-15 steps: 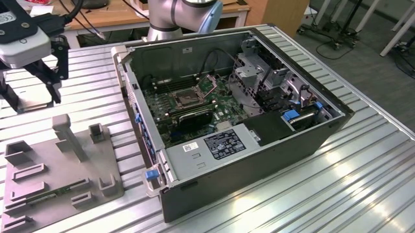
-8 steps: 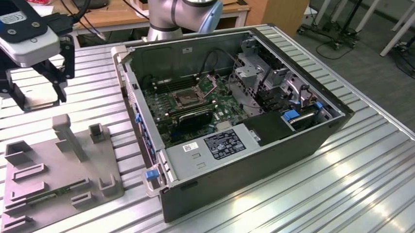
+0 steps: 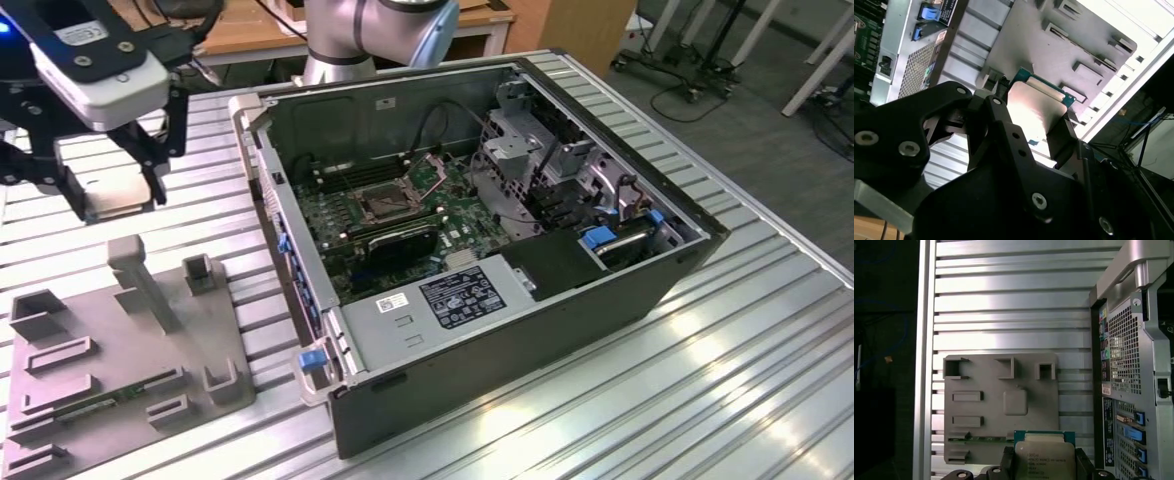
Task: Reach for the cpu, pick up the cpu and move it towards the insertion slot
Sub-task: 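Pick up the cpu and move it towards the insertion slot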
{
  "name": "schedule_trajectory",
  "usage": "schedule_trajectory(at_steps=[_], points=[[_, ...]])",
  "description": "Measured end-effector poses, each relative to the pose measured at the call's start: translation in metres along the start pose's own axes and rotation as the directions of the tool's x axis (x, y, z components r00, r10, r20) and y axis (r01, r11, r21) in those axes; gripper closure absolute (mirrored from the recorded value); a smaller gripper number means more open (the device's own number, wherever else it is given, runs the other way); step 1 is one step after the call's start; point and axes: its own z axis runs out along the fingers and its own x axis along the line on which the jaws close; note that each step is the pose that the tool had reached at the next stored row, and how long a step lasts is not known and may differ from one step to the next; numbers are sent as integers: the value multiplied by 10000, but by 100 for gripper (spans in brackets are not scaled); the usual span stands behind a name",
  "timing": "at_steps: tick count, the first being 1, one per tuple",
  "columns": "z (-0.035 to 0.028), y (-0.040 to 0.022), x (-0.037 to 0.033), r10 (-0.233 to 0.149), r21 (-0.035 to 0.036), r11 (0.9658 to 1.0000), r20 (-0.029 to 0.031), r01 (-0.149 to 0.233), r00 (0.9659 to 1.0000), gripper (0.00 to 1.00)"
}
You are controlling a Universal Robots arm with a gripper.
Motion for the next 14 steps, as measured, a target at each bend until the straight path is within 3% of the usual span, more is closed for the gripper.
schedule_trajectory(at_steps=[9, 14], points=[[5, 3, -214, -1, 0, 10000, 0, 1, 10000, 45], [7, 3, -266, 0, -1, 10000, 1, 0, 10000, 45]])
